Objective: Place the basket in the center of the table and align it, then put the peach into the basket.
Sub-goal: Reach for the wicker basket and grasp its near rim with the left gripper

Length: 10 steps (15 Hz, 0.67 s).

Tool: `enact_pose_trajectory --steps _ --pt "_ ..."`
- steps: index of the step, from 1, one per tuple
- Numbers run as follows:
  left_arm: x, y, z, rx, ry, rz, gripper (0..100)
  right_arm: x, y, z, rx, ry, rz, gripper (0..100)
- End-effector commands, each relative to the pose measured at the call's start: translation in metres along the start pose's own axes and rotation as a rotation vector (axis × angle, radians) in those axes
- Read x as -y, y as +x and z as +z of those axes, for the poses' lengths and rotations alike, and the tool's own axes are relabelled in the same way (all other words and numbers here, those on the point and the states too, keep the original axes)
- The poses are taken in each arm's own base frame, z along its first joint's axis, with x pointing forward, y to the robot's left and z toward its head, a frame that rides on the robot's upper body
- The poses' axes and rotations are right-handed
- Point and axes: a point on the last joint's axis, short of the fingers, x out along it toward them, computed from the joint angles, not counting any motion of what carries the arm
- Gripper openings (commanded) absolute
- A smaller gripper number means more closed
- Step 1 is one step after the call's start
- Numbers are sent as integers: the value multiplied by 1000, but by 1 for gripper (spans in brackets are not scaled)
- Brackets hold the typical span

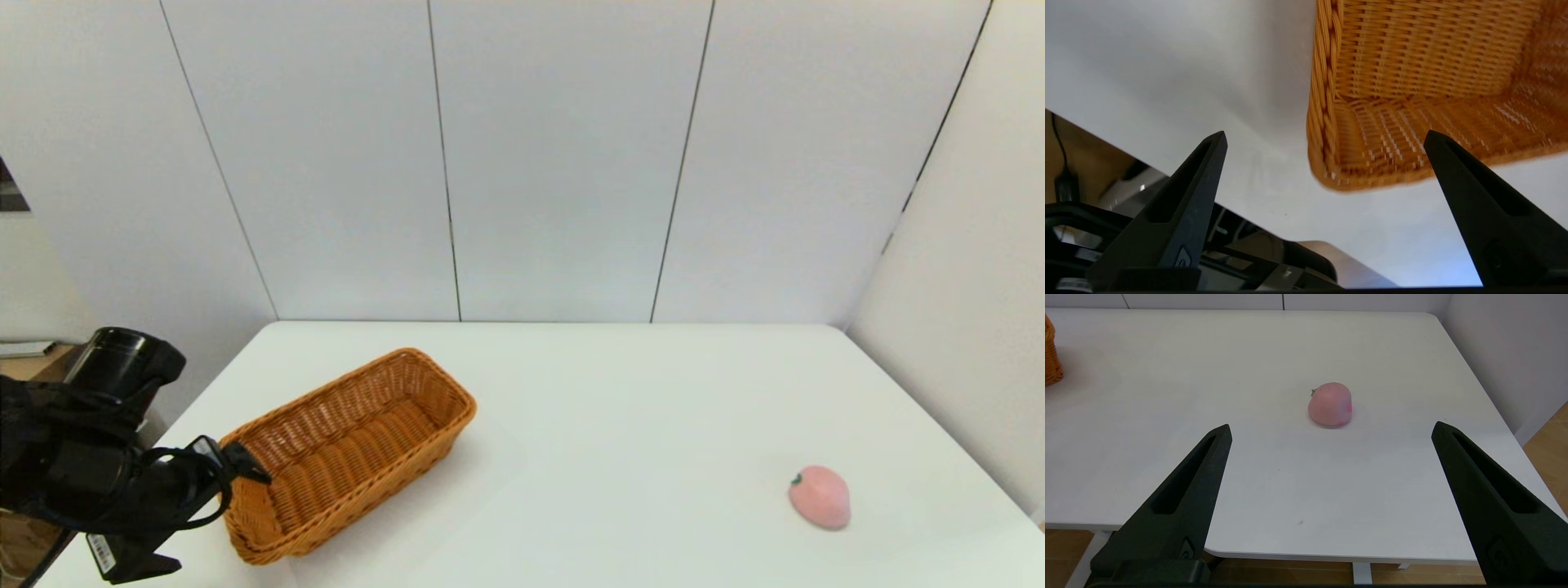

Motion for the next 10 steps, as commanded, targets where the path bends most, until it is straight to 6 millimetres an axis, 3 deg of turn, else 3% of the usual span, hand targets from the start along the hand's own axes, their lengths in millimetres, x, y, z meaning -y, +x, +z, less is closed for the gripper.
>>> enact_pose_trajectory --steps 1,6,10 --pt "15 41 17 -90 -91 85 100 0 0 0 -3 0 -1 100" --pt "15 69 31 -131 -176 141 100 0 0 0 -3 0 -1 100" --pt "17 72 36 -126 -189 139 100 0 0 0 -1 0 -1 100"
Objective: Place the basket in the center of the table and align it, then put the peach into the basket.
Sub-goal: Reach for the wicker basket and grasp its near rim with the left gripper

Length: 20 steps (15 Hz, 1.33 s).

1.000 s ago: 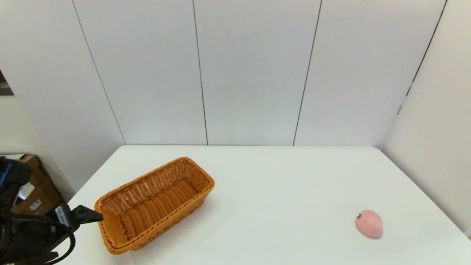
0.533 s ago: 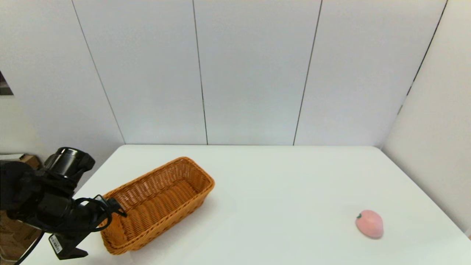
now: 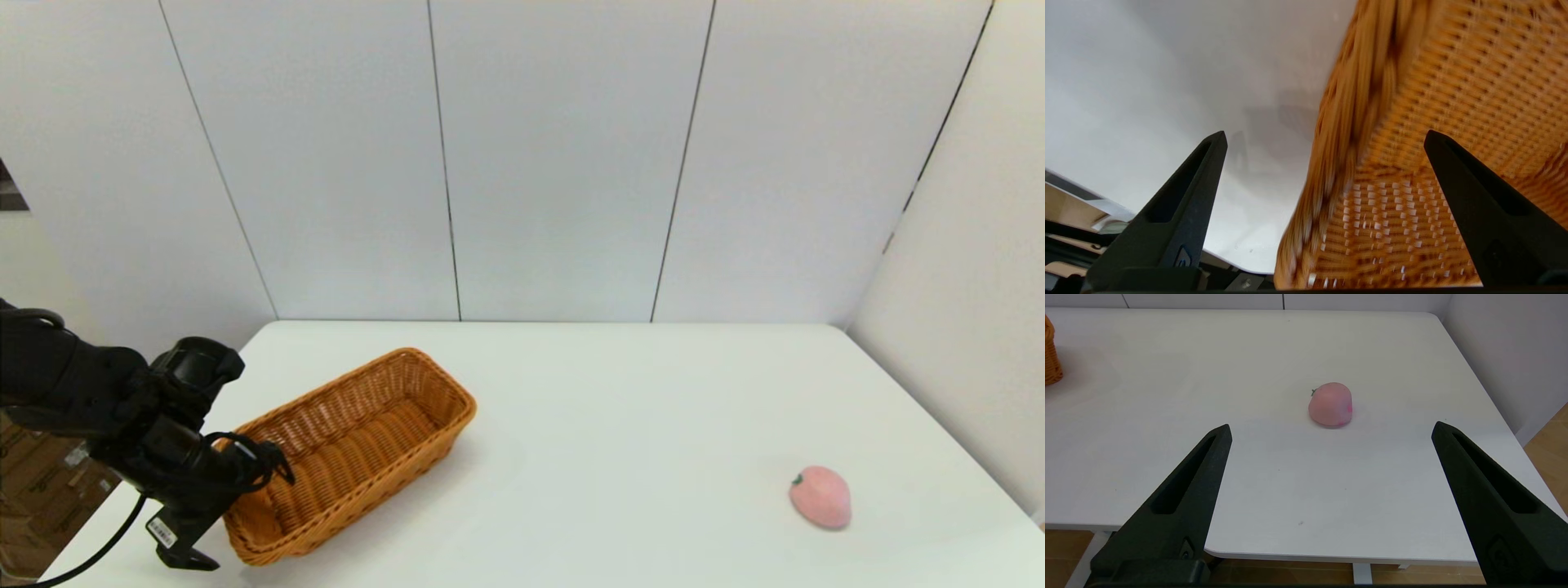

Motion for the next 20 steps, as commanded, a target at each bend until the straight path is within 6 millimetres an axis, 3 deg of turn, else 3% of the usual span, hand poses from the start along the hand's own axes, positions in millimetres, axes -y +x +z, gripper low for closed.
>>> enact_pose_trajectory --steps 1,8,9,17,20 --pt "2 7 4 -9 -13 20 100 0 0 0 -1 0 1 100" --pt "3 9 4 -13 -14 29 100 0 0 0 -3 0 -1 100" --pt "3 10 4 -14 -14 31 0 0 0 0 -3 0 -1 100" --pt "2 6 3 -11 -10 19 0 0 0 0 -3 0 -1 100" --pt "0 -21 -2 -9 6 -82 0 0 0 0 -3 0 -1 100"
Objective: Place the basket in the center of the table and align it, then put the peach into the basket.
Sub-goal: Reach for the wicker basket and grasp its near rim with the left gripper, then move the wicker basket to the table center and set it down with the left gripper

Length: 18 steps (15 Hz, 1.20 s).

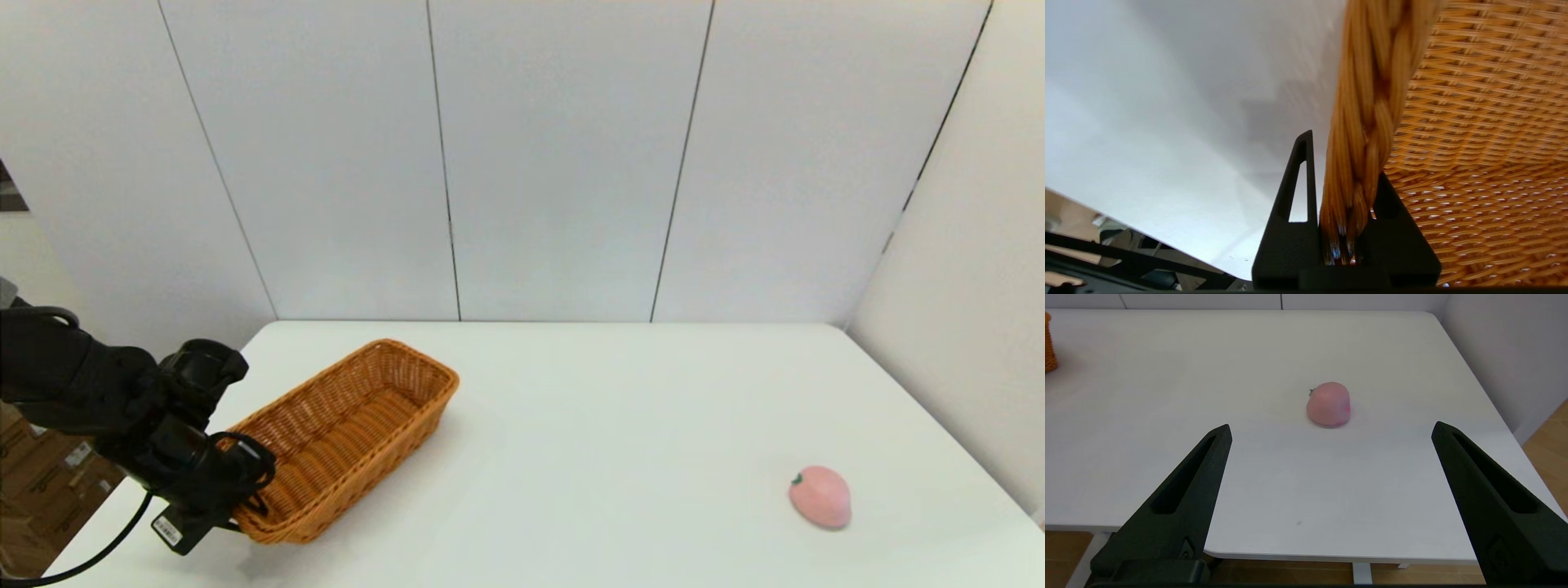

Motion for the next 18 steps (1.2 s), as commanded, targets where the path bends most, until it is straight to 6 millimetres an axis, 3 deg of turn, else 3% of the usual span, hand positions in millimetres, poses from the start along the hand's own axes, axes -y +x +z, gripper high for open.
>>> enact_pose_trajectory --steps 1,3,6,8,10,12,14,18 --pt "-3 -38 -8 20 19 -131 0 0 0 0 -3 0 -1 100" --pt "-4 -73 -25 72 85 -250 0 0 0 0 -3 0 -1 100" --pt "-8 -121 -74 101 290 -425 0 0 0 0 -3 0 -1 100" --pt "-9 -144 -108 82 448 -534 0 0 0 0 -3 0 -1 100" --pt "-5 -153 -132 50 584 -585 0 0 0 0 -3 2 -1 100" --pt "9 -146 -149 13 685 -579 0 0 0 0 -3 2 -1 100" --pt "27 -123 -160 -10 774 -534 0 0 0 0 -2 0 -1 100" --pt "47 -81 -163 -36 857 -409 0 0 0 0 -3 0 -1 100"
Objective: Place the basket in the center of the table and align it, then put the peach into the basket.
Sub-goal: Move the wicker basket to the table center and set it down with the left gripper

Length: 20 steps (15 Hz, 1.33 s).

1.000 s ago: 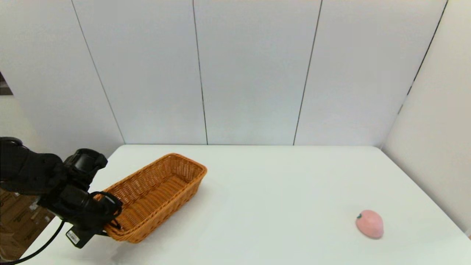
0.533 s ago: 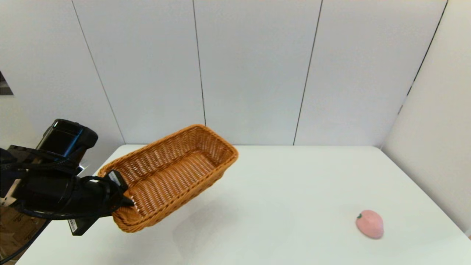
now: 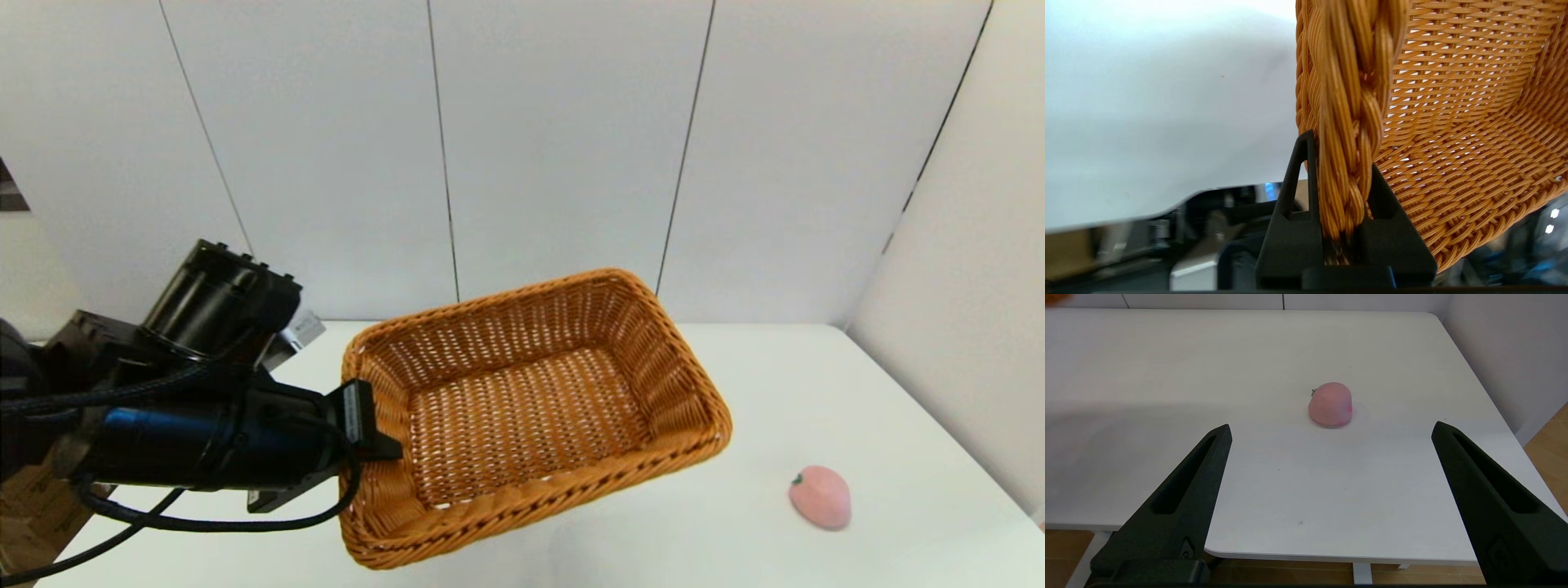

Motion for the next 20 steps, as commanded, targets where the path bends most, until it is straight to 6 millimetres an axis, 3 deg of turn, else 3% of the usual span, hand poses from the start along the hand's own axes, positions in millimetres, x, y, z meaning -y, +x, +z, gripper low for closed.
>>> enact_pose_trajectory --steps 1,12,20 --pt "-6 57 1 -110 33 104 0 0 0 0 -3 1 0 100" --pt "-10 124 -4 -176 100 136 0 0 0 0 -1 1 0 100" --pt "-15 137 -7 -230 131 108 0 0 0 0 -1 1 0 100"
